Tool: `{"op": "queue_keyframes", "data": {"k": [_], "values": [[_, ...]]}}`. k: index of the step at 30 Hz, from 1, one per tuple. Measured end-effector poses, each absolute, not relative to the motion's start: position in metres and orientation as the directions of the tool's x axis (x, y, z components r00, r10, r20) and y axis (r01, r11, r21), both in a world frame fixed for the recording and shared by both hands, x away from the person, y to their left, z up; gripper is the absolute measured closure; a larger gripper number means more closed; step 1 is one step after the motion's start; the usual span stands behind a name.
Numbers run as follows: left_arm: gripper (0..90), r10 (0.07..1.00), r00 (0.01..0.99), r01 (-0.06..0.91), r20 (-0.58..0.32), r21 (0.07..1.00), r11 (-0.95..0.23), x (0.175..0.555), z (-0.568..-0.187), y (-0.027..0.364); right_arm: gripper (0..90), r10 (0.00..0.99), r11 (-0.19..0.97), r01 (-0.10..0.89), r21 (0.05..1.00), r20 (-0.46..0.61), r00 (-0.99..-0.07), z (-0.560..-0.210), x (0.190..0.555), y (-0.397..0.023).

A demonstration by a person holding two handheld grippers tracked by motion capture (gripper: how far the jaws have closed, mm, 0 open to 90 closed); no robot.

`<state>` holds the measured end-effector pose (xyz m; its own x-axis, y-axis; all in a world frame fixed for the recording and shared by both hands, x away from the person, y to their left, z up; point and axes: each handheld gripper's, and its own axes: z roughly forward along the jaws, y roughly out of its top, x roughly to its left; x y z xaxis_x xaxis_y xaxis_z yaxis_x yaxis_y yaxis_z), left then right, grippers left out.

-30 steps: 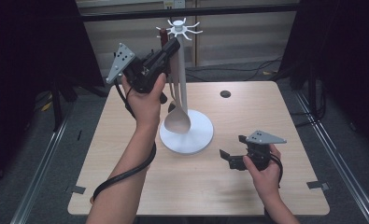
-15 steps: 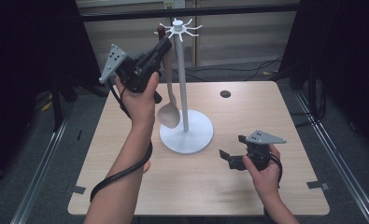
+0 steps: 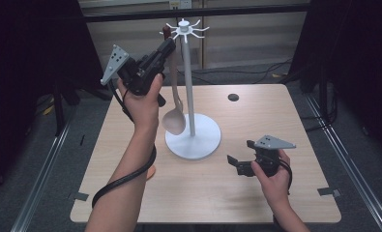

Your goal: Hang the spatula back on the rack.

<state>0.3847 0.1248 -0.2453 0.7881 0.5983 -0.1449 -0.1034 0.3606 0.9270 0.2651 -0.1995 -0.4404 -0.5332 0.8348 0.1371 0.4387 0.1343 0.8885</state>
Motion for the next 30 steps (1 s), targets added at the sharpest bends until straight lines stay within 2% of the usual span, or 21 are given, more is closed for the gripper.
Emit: {"op": "queue_keyframes", "data": {"k": [10, 23, 30], "values": [[89.7, 0.591, 0.796, -0.104, -0.134, 0.930, 0.352, 0.379, -0.249, 0.126, 6.0, 0.833, 0.136, 0.439, 0.888, 0.138, -0.536, -0.441, 0.266, -0.200], [78.5, 0.588, 0.801, -0.116, -0.110, 0.935, 0.334, 0.367, -0.274, 0.129, 6.0, 0.834, 0.136, 0.437, 0.889, 0.135, -0.535, -0.440, 0.265, -0.199], [71.3, 0.585, 0.801, -0.075, -0.129, 0.947, 0.312, 0.362, -0.294, 0.130, 6.0, 0.833, 0.134, 0.439, 0.889, 0.138, -0.535, -0.440, 0.265, -0.199]]}}
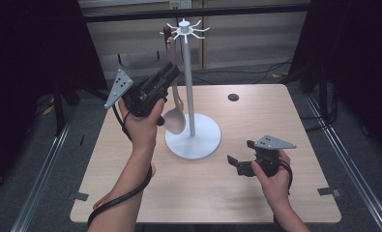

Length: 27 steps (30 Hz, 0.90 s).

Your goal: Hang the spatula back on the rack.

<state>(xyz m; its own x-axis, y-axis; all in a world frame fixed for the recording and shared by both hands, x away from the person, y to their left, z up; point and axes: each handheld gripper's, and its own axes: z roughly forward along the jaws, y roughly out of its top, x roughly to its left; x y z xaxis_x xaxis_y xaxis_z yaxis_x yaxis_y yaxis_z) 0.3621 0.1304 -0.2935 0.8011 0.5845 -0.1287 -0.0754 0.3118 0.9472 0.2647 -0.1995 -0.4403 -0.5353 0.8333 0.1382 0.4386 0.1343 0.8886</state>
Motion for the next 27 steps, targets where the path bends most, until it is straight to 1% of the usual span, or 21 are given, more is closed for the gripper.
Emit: {"op": "queue_keyframes", "data": {"k": [3, 9, 10, 14, 15, 19, 24, 27], "values": [[67.8, 0.582, 0.802, -0.054, -0.134, 0.955, 0.293, 0.360, -0.304, 0.129, 6.1, 0.834, 0.136, 0.440, 0.888, 0.137, -0.534, -0.441, 0.265, -0.199], [65.7, 0.577, 0.810, -0.045, -0.106, 0.970, 0.240, 0.355, -0.321, 0.129, 6.0, 0.833, 0.140, 0.436, 0.889, 0.133, -0.537, -0.440, 0.264, -0.199], [65.4, 0.574, 0.811, -0.032, -0.118, 0.969, 0.246, 0.354, -0.323, 0.128, 6.1, 0.832, 0.141, 0.435, 0.889, 0.132, -0.538, -0.440, 0.264, -0.199], [62.6, 0.573, 0.811, -0.015, -0.117, 0.975, 0.221, 0.350, -0.335, 0.131, 6.0, 0.831, 0.148, 0.435, 0.888, 0.127, -0.541, -0.440, 0.264, -0.199], [62.1, 0.576, 0.811, -0.023, -0.098, 0.980, 0.198, 0.350, -0.338, 0.133, 6.0, 0.831, 0.148, 0.436, 0.888, 0.127, -0.541, -0.441, 0.264, -0.199], [59.7, 0.578, 0.809, 0.006, -0.108, 0.984, 0.175, 0.348, -0.352, 0.138, 6.1, 0.832, 0.149, 0.441, 0.885, 0.129, -0.540, -0.441, 0.264, -0.198], [53.8, 0.585, 0.802, 0.041, -0.122, 0.988, 0.150, 0.343, -0.367, 0.143, 6.0, 0.829, 0.154, 0.439, 0.885, 0.126, -0.544, -0.441, 0.264, -0.197], [48.0, 0.585, 0.802, 0.062, -0.125, 0.990, 0.126, 0.341, -0.374, 0.146, 6.0, 0.828, 0.157, 0.440, 0.884, 0.124, -0.546, -0.440, 0.264, -0.196]]}}
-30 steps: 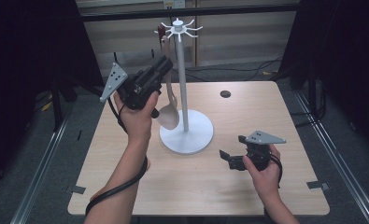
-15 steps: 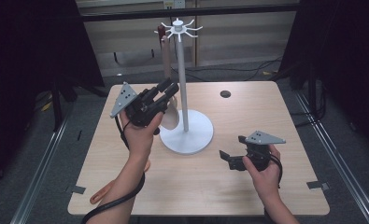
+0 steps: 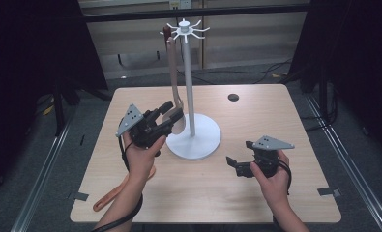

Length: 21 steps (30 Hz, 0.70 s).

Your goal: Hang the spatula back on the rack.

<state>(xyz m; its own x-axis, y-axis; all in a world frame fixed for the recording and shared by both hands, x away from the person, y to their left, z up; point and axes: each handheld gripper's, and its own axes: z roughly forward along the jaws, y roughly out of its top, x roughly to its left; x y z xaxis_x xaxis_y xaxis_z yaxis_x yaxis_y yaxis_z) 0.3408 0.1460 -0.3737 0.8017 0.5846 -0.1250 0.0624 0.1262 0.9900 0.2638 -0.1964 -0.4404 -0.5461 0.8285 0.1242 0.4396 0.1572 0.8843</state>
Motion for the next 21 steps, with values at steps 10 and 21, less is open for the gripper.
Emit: {"op": "queue_keyframes", "data": {"k": [10, 21], "values": [[33.9, 0.622, 0.772, 0.127, -0.130, 0.991, 0.049, 0.334, -0.396, 0.160, 6.0, 0.822, 0.167, 0.439, 0.883, 0.121, -0.556, -0.440, 0.265, -0.194], [25.8, 0.643, 0.756, 0.185, -0.120, 0.982, -0.034, 0.327, -0.414, 0.176, 6.0, 0.816, 0.171, 0.436, 0.884, 0.122, -0.565, -0.440, 0.268, -0.192]]}}
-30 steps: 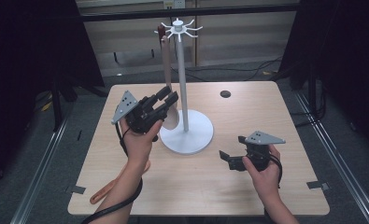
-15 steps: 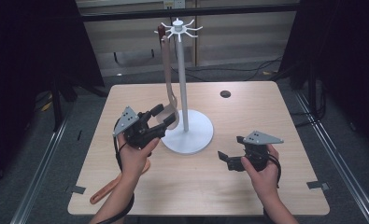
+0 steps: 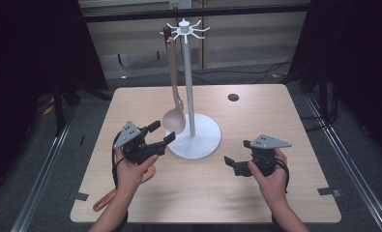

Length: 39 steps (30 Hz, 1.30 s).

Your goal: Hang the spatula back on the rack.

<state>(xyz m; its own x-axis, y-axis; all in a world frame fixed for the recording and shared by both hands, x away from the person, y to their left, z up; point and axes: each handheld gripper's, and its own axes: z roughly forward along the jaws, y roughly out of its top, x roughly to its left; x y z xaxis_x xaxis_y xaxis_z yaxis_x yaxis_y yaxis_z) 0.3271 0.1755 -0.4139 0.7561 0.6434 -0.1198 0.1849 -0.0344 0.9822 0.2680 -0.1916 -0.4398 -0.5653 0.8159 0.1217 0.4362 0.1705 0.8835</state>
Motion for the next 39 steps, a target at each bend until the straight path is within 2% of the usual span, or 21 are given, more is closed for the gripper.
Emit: {"op": "queue_keyframes", "data": {"k": [3, 5, 13, 18, 39], "values": [[24.9, 0.646, 0.752, 0.202, -0.133, 0.979, -0.035, 0.325, -0.419, 0.179, 6.0, 0.812, 0.171, 0.437, 0.883, 0.125, -0.570, -0.440, 0.269, -0.190], [24.1, 0.649, 0.754, 0.199, -0.106, 0.977, -0.071, 0.324, -0.422, 0.182, 6.0, 0.811, 0.173, 0.437, 0.883, 0.124, -0.572, -0.440, 0.269, -0.189], [22.0, 0.657, 0.748, 0.223, -0.093, 0.968, -0.117, 0.319, -0.434, 0.193, 6.0, 0.811, 0.173, 0.434, 0.884, 0.123, -0.573, -0.440, 0.270, -0.190], [21.0, 0.665, 0.739, 0.263, -0.109, 0.955, -0.135, 0.318, -0.442, 0.200, 6.0, 0.810, 0.177, 0.434, 0.883, 0.120, -0.574, -0.440, 0.270, -0.190], [19.5, 0.682, 0.725, 0.334, -0.099, 0.916, -0.222, 0.315, -0.446, 0.219, 6.0, 0.801, 0.192, 0.433, 0.881, 0.115, -0.588, -0.441, 0.271, -0.187]]}}
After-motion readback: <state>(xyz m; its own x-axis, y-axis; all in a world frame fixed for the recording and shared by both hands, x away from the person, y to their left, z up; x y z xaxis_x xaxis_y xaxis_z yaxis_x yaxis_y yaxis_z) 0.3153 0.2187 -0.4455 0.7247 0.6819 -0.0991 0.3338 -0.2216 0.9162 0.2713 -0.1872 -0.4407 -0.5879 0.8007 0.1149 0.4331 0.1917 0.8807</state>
